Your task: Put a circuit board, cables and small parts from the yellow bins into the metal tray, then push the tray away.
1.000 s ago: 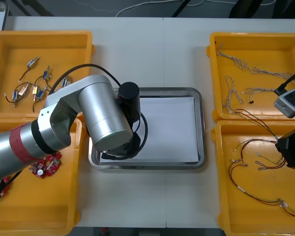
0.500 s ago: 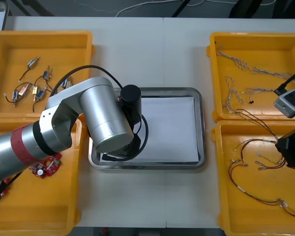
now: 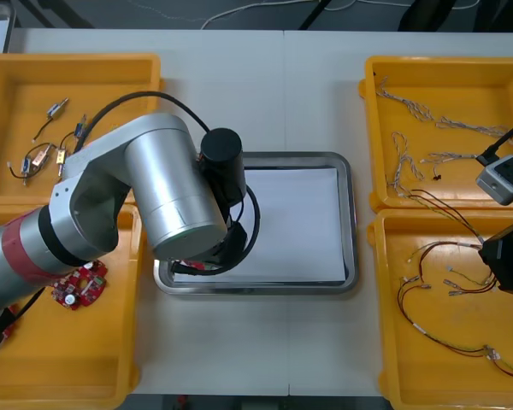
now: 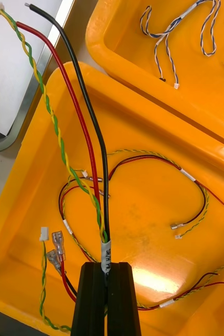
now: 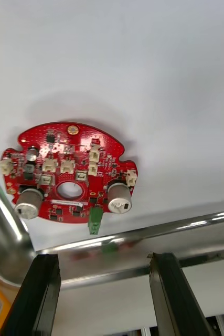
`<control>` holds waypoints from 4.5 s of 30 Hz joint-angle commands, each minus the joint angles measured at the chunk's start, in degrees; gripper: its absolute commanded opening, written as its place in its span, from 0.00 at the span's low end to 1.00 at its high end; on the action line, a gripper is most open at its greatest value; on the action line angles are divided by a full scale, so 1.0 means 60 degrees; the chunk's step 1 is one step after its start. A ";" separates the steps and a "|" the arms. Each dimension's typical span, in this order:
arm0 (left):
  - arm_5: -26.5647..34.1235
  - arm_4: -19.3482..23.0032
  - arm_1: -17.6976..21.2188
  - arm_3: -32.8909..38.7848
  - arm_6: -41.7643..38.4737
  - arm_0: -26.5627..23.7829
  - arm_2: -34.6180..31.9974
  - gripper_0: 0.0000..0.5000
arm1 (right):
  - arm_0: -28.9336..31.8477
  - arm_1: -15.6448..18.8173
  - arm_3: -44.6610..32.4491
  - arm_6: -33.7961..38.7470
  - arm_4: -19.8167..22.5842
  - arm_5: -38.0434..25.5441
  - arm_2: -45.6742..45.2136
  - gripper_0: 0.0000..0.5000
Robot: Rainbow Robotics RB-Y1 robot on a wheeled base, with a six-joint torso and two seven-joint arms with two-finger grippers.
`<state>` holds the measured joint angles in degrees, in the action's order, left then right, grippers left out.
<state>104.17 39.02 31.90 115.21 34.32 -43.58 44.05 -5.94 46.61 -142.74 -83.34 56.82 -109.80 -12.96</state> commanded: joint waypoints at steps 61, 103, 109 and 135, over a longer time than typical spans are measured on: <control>-0.0398 -0.0014 0.1656 -0.0539 0.7184 0.2650 -0.8324 1.00 | -0.6994 -0.1469 0.2668 -0.2634 -0.1969 0.0254 0.8019 0.00; -0.2171 -0.0878 0.1612 -0.2472 0.7946 0.3294 -1.0463 1.00 | -0.7082 -0.2568 0.5539 -0.5710 -0.3068 0.2847 1.1022 0.12; -0.2215 -0.0658 0.1773 -0.2604 0.7946 0.3397 -1.0726 1.00 | -0.7082 -0.2583 0.5539 -0.5769 -0.3214 0.2993 1.1022 0.83; -0.2727 -0.0849 0.1744 -0.4201 0.7770 0.2401 -1.0228 1.00 | -0.7140 -0.2187 0.4733 -0.5622 -0.1105 0.0664 0.7111 1.00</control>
<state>88.44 34.86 39.73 89.50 78.42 -26.46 -18.66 -46.63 32.38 -112.39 -116.28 48.20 -103.75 35.20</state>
